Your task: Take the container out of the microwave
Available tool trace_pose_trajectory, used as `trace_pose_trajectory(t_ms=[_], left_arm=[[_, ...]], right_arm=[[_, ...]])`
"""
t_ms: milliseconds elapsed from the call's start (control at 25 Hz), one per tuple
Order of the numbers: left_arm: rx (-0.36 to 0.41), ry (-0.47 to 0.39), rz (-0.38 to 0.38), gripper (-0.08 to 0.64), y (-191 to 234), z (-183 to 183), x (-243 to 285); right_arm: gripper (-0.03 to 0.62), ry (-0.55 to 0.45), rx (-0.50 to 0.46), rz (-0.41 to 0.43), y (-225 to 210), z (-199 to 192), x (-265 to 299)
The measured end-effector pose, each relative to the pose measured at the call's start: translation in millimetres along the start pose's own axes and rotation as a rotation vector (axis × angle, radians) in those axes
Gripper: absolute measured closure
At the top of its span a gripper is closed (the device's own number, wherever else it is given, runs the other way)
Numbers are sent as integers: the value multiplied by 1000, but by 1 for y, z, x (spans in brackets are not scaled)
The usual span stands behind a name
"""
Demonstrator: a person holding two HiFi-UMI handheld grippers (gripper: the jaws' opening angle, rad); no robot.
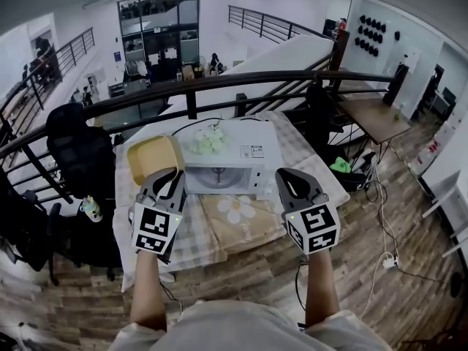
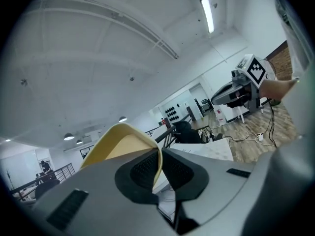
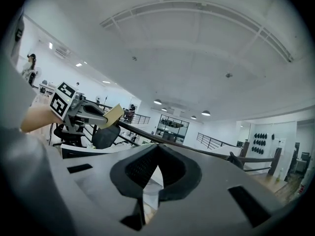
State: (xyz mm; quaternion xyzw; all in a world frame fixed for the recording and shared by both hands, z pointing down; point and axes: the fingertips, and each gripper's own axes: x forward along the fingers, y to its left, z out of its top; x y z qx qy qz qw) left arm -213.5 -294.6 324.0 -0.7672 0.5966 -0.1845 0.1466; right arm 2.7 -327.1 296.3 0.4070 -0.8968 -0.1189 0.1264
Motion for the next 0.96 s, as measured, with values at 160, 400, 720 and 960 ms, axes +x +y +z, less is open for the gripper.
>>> trace_pose_trajectory(t_ms=[160, 400, 720, 960], left_arm=[[17, -4, -1, 523, 0, 3, -2], [17, 5, -2, 523, -1, -1, -1], [17, 16, -10, 523, -8, -3, 6], [22, 16, -9, 523, -13, 0, 12]], right_arm=[[578, -7, -2, 6, 3, 4, 4], [578, -2, 1, 12, 3, -1, 9], [578, 9, 4, 16, -2, -8, 10], [578, 4, 6, 26, -7, -13, 12]])
